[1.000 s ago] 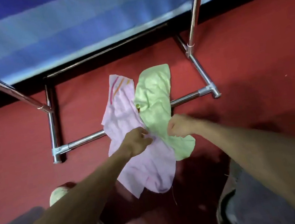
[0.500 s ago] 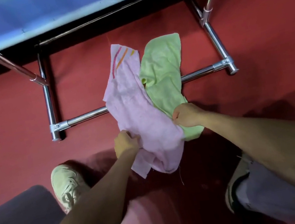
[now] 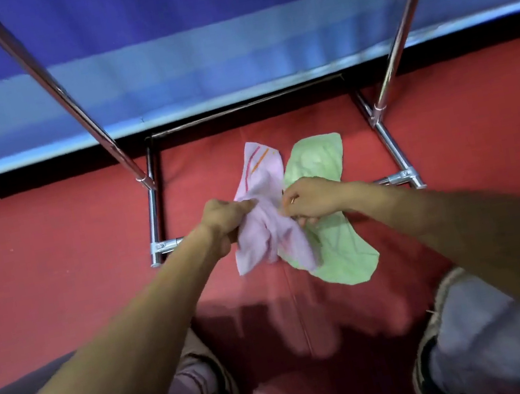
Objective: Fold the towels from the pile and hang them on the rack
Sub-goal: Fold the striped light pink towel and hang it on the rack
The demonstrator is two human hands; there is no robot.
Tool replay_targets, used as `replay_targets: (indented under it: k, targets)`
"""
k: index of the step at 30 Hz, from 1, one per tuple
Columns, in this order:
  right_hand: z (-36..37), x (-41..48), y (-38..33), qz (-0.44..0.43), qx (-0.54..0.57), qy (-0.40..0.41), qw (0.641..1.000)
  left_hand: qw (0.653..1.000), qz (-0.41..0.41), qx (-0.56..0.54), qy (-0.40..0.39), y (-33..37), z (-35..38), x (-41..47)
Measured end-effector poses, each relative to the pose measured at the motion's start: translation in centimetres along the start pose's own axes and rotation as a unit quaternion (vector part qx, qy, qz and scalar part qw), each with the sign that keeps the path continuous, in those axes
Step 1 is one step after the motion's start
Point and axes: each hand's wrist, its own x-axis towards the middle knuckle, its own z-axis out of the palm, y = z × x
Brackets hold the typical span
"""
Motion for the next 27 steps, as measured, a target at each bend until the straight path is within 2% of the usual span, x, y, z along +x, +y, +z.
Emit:
replay_targets:
  k: [5,8,11,16,20,23,25,27]
  targets:
    - [-5.0,-5.3,-6.4,-0.080,0.045,0.036,0.995,0.995,0.068,-0.070,-0.005,7.5,-1.2,-5.9]
    - [-7.3,-8.3,-9.3,-0.133,0.033,0.101,0.985,0.988,0.151,-0.037,0.013,11.6,-1.7,-9.7]
    - [-9.1,-10.7,-11.8,-0.167,0.086,0.144,0.972,0.974,0.226,-0.008,0.012,14.9,-2.7,-13.7]
    - [-10.2,-12.6,-12.8,-0.174,0.130,0.236,0.947,0.957,0.291,0.018,0.006,16.1,-3.6,-16.3]
    - [-9.8,-12.5,-13.3,-0.136,0.247,0.192,0.940,0.942,0.331,0.055,-0.024,16.1,-2.7,-16.7]
    - [-10.5,-12.5,-13.2,-0.122,0.308,0.188,0.925,0.915,0.384,0.126,0.024,16.5,-2.1,-16.4]
    - [-10.8,-12.6,-12.9,-0.120,0.318,0.191,0.921,0.904,0.391,0.163,0.068,16.4,-1.9,-16.3]
    - [-11.0,-12.6,-12.3,-0.115,0.319,0.200,0.919,0.901,0.391,0.172,0.074,16.2,-2.0,-16.6]
